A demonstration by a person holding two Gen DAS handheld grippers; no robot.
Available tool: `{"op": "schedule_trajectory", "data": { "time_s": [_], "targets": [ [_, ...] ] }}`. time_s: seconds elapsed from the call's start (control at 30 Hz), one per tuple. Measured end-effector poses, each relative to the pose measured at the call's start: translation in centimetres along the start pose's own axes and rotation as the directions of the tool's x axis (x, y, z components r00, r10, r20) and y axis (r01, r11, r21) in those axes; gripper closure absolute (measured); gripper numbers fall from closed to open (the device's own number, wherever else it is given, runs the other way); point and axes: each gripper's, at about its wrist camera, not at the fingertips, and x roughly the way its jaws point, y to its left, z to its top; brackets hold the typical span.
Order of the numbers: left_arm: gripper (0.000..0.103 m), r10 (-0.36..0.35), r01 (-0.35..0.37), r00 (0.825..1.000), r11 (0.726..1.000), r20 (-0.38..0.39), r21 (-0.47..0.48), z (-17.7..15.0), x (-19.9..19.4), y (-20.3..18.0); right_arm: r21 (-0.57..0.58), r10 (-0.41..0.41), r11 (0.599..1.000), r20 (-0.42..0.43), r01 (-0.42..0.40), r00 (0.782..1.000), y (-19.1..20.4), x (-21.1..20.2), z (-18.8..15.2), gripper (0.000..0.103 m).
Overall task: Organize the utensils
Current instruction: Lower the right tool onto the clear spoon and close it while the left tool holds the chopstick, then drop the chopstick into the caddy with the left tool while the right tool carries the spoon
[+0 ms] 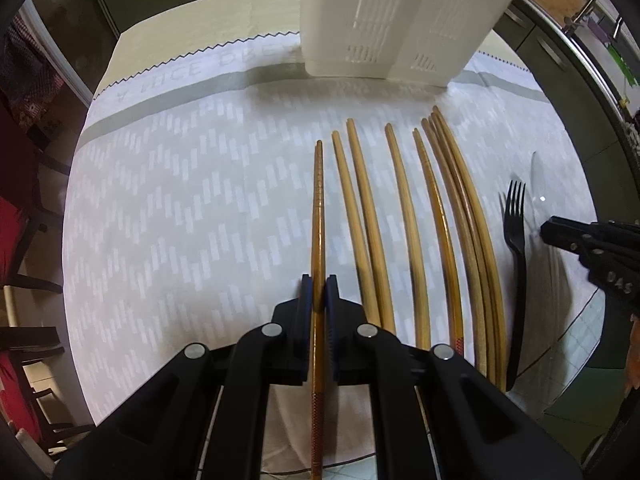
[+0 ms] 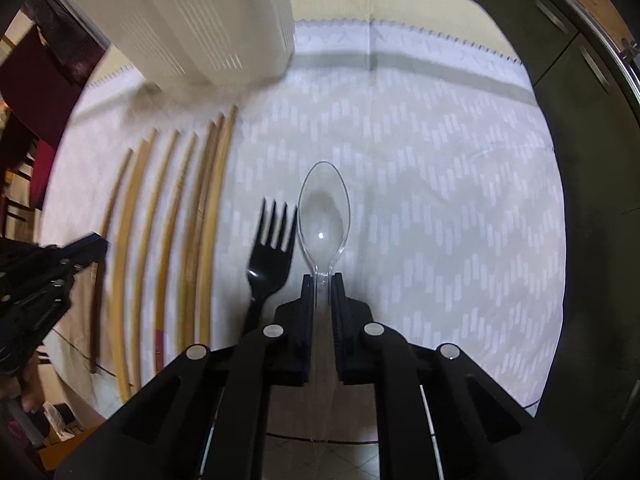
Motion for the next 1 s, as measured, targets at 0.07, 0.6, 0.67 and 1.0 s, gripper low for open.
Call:
{"op": "schedule_trajectory", "data": {
  "time_s": [0.07, 0.6, 0.67, 1.0],
  "targets": [
    [0.096, -0.015, 0.015, 1.0, 1.0, 0.016, -0.007, 0.0, -0.4, 0.5, 0.004, 0.034, 0.999, 0.057, -0.034, 0.998, -0.3, -1.5, -0.2, 0.094],
    [0.096, -0.123, 0.131, 0.946, 0.991, 0.3, -0.006, 1.0, -11.9, 1.0, -0.056, 0.186, 0.982, 0.375, -0.178, 0.908, -0.9, -9.9, -3.2, 0.094],
    [0.096, -0.14, 0.15, 0.925, 0.989, 0.354, 0.0, 1.5, -14.1, 0.9, -0.068, 0.191, 0.982, 0.404, -0.179, 0.895, -0.7, -10.8, -3.1, 0.094],
    [0.096, -0.182, 0.224, 0.721, 0.974, 0.669, 0.024, 9.5, -21.7, -0.9, -0.093, 0.216, 0.976, 0.495, -0.196, 0.842, -1.3, -12.8, -3.3, 0.094]
  ]
}}
